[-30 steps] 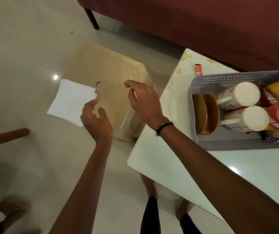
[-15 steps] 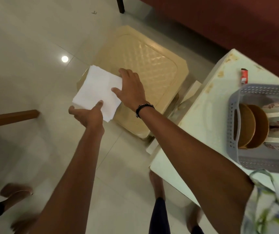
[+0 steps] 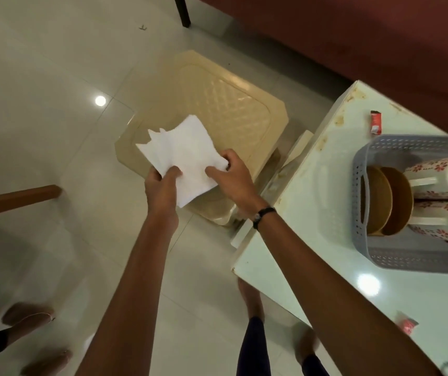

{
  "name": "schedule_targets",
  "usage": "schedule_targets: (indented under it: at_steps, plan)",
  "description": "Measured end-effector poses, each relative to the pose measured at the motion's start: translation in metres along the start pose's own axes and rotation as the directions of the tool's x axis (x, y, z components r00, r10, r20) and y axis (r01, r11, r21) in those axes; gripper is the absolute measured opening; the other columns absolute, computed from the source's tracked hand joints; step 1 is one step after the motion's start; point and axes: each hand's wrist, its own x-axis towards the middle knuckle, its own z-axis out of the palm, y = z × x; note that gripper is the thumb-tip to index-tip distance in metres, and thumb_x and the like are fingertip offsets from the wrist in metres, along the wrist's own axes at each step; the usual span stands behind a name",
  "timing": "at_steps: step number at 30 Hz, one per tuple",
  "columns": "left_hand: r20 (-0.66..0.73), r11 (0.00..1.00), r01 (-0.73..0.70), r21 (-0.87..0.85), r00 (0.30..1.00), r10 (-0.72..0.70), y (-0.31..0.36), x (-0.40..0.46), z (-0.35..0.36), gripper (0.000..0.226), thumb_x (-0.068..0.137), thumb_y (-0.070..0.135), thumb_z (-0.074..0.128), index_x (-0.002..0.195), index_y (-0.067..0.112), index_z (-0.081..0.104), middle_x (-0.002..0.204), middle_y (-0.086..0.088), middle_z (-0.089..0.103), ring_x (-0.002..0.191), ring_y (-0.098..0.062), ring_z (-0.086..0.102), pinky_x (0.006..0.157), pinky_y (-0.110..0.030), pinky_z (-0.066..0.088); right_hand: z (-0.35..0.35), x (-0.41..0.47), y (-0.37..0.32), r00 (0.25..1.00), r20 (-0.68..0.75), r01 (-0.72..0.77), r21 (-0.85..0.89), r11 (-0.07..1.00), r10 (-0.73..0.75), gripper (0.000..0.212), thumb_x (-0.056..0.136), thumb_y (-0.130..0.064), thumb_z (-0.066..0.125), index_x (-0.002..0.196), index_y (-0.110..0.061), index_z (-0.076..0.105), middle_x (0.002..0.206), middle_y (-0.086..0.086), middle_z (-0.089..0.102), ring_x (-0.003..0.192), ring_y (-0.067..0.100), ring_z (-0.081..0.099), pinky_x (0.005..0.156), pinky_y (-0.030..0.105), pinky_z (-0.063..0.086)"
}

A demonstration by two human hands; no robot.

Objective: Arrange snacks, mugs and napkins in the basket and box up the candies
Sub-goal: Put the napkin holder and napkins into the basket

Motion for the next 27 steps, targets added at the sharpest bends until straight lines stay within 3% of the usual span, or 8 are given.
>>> schedule_targets:
  at_steps: [3,7,12,14,17,19,24,27]
  plan:
    - [0.192,0.999,0.028,0.036,0.981,-0.035,0.002,-0.024,0.021,0.039,0.079,-0.001,0.051,0.113,0.017,0.058,0.098,0.003,0.067,0.091,-0.019,0.063,0.066,-0.028,0.055,-0.041,-0.021,0.0,0.991,0.023,-0.131,0.299,0.945,0.13,0.049,0.077,-0.017,0.074,0.118,-0.02,0.047,0.106,-0.01,0.058,0.094,0.01,0.059,0.069,0.019,0.051]
    - [0.37,0.984,0.018,0.175,0.926,-0.082,-0.01,-0.066,0.06,0.047,0.08,-0.002,0.052,0.123,0.016,0.053,0.108,-0.003,0.067,0.094,-0.021,0.065,0.065,-0.029,0.055,-0.104,-0.061,0.008,0.986,-0.07,-0.124,0.315,0.941,0.153,0.052,0.064,-0.033,0.085,0.111,-0.027,0.062,0.107,-0.011,0.07,0.097,0.009,0.066,0.076,0.025,0.057]
    - [0.392,0.96,0.018,0.278,0.911,-0.13,-0.046,-0.133,0.126,0.017,0.077,0.02,0.074,0.093,0.017,0.069,0.096,-0.006,0.072,0.09,-0.026,0.069,0.079,-0.037,0.057,-0.172,-0.121,0.033,0.907,-0.414,-0.078,0.02,0.997,0.079,0.03,0.065,-0.039,0.083,0.08,-0.034,0.057,0.081,-0.023,0.062,0.075,-0.003,0.062,0.06,0.012,0.05]
    - [0.364,0.927,-0.094,0.363,0.93,-0.049,-0.06,-0.158,0.156,0.026,0.074,0.026,0.076,0.097,0.015,0.069,0.097,-0.005,0.072,0.09,-0.024,0.068,0.079,-0.035,0.057,-0.195,-0.137,0.038,0.842,-0.54,-0.085,-0.129,0.988,0.002,0.03,0.069,-0.044,0.079,0.081,-0.033,0.054,0.073,-0.024,0.057,0.064,-0.008,0.056,0.048,0.006,0.043]
    - [0.365,0.826,-0.325,0.46,0.918,0.158,-0.068,-0.189,0.199,0.031,0.073,0.029,0.074,0.096,0.01,0.069,0.098,-0.008,0.073,0.083,-0.021,0.065,0.07,-0.029,0.055,-0.232,-0.15,0.041,0.756,-0.653,-0.114,-0.204,0.972,-0.049,0.034,0.071,-0.049,0.076,0.085,-0.021,0.061,0.074,-0.01,0.06,0.064,0.009,0.059,0.05,0.011,0.039]
    - [0.4,0.769,-0.428,0.474,0.883,0.245,-0.067,-0.202,0.224,0.024,0.074,0.026,0.072,0.092,0.01,0.069,0.093,-0.007,0.073,0.074,-0.017,0.061,0.057,-0.02,0.047,-0.256,-0.151,0.04,0.713,-0.69,-0.096,-0.267,0.959,-0.121,0.034,0.073,-0.043,0.076,0.087,-0.014,0.065,0.075,-0.008,0.059,0.07,0.014,0.059,0.056,0.016,0.039]
    - [0.423,0.635,-0.521,0.571,0.849,0.316,-0.076,-0.207,0.261,0.019,0.077,0.019,0.069,0.091,0.006,0.065,0.097,-0.01,0.071,0.087,-0.025,0.067,0.066,-0.025,0.048,-0.294,-0.13,0.044,0.744,-0.648,-0.234,-0.478,0.847,-0.16,0.033,0.08,-0.034,0.067,0.1,-0.008,0.064,0.099,0.012,0.07,0.093,0.031,0.063,0.074,0.033,0.047]
    - [0.406,0.572,-0.548,0.61,0.836,0.368,-0.084,-0.206,0.268,0.017,0.076,0.015,0.067,0.09,0.006,0.064,0.094,-0.009,0.071,0.085,-0.025,0.066,0.062,-0.023,0.041,-0.298,-0.116,0.046,0.783,-0.589,-0.249,-0.591,0.768,-0.199,0.029,0.08,-0.031,0.067,0.099,-0.009,0.063,0.1,0.011,0.069,0.093,0.031,0.064,0.07,0.031,0.045]
